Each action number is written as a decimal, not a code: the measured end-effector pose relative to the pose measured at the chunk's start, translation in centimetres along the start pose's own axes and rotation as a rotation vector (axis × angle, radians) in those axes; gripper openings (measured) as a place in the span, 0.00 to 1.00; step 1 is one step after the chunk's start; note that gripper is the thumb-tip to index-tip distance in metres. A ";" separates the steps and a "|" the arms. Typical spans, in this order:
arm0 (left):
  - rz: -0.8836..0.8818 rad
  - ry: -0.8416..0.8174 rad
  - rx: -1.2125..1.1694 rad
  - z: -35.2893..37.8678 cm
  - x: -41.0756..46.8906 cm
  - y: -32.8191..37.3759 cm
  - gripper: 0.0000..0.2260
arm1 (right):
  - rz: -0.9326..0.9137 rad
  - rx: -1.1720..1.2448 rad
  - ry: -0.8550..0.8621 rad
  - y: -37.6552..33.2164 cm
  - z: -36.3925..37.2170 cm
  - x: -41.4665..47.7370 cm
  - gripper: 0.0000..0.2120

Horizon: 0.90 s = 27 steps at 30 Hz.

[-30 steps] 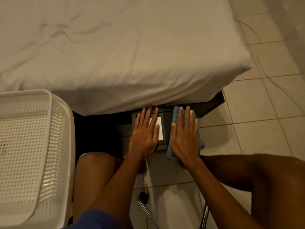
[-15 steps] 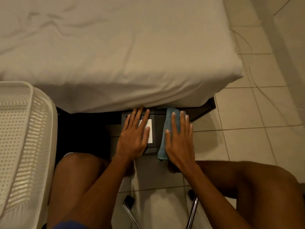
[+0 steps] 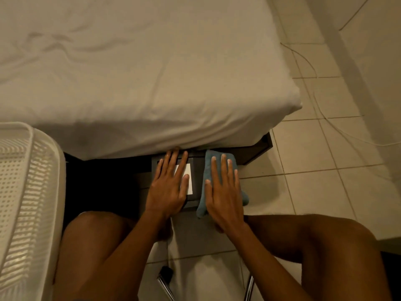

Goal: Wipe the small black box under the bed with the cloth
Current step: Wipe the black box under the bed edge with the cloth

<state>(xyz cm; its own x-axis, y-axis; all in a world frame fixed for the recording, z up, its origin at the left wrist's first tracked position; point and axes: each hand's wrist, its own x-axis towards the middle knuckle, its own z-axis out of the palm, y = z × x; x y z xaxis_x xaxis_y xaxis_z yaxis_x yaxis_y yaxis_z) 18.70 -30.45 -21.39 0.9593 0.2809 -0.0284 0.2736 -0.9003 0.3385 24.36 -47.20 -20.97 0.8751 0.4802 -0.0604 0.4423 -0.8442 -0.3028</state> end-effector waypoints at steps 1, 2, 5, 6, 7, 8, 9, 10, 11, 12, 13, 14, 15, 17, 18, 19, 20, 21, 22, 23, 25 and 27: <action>0.000 0.000 0.008 0.1 0.0 0.0 0.26 | 0.005 0.010 -0.002 0.0 -0.1 0.8 0.29; -0.001 0.003 0.012 0.1 0.0 0.0 0.26 | 0.017 0.019 -0.002 -0.2 -0.2 1.5 0.29; -0.007 0.006 0.010 -0.1 -0.1 0.0 0.26 | 0.043 0.023 0.016 -0.8 -0.1 1.2 0.28; -0.006 0.010 0.008 -0.1 -0.1 0.0 0.27 | 0.032 0.005 0.017 -0.8 0.0 0.6 0.28; -0.008 0.010 0.002 -0.1 -0.1 0.1 0.27 | 0.014 -0.018 0.012 -0.7 0.2 0.1 0.28; -0.011 0.003 -0.006 -0.1 0.0 0.1 0.27 | -0.004 -0.037 0.009 -0.6 0.3 -0.3 0.28; -0.013 -0.005 -0.012 -0.1 0.0 0.1 0.27 | -0.014 -0.044 0.006 -0.4 0.5 -0.5 0.28; -0.016 -0.007 -0.013 -0.1 0.0 0.1 0.27 | -0.017 -0.039 0.003 -0.4 0.5 -0.6 0.28; -0.020 -0.008 -0.010 -0.1 0.0 0.1 0.27 | -0.018 -0.030 -0.003 -0.4 0.4 -0.5 0.28; -0.021 -0.009 -0.007 -0.1 0.0 0.1 0.27 | -0.021 -0.022 -0.013 -0.4 0.4 -0.5 0.28; -0.020 -0.011 -0.005 -0.1 0.0 0.1 0.27 | -0.029 -0.018 -0.021 -0.5 0.2 -0.4 0.29; -0.017 -0.011 -0.006 -0.1 0.0 0.1 0.27 | -0.041 -0.015 -0.029 -0.5 0.0 -0.2 0.29; -0.018 -0.011 -0.011 -0.1 0.0 0.1 0.27 | -0.053 -0.007 -0.038 -0.6 -0.2 0.1 0.30; -0.020 -0.013 -0.019 -0.1 -0.1 0.2 0.27 | -0.054 0.019 -0.053 -0.7 -0.4 1.4 0.31; -0.019 -0.009 -0.018 -0.1 -0.1 0.2 0.27 | -0.042 0.028 -0.055 -0.8 -0.5 2.0 0.31; -0.019 -0.007 -0.017 -0.1 -0.1 0.3 0.27 | -0.029 0.033 -0.050 -1.0 -0.5 2.4 0.30; -0.019 -0.010 -0.019 -0.1 -0.1 0.2 0.27 | -0.023 0.035 -0.042 -1.1 -0.4 2.3 0.30; -0.019 -0.015 -0.021 -0.1 0.0 0.2 0.27 | -0.026 0.042 -0.041 -1.2 -0.3 1.8 0.30; -0.016 -0.016 -0.026 -0.2 -0.1 0.2 0.27 | -0.040 0.055 -0.052 -1.2 -0.1 1.0 0.29; -0.014 -0.017 -0.036 -0.3 -0.1 0.2 0.27 | -0.063 0.065 -0.066 -1.2 0.0 0.2 0.29; -0.012 -0.020 -0.055 -0.3 0.0 0.2 0.27 | -0.110 0.067 -0.086 -0.7 0.1 -0.2 0.29; -0.014 -0.026 -0.042 -0.2 0.0 0.4 0.27 | -0.133 0.066 -0.081 -0.2 -0.1 1.2 0.29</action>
<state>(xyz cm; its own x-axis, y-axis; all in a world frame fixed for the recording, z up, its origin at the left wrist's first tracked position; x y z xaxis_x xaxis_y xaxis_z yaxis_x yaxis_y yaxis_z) 18.82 -30.72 -21.04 0.9570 0.2843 -0.0579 0.2846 -0.8814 0.3769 25.36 -46.51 -20.93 0.7900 0.6063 -0.0915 0.5368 -0.7560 -0.3747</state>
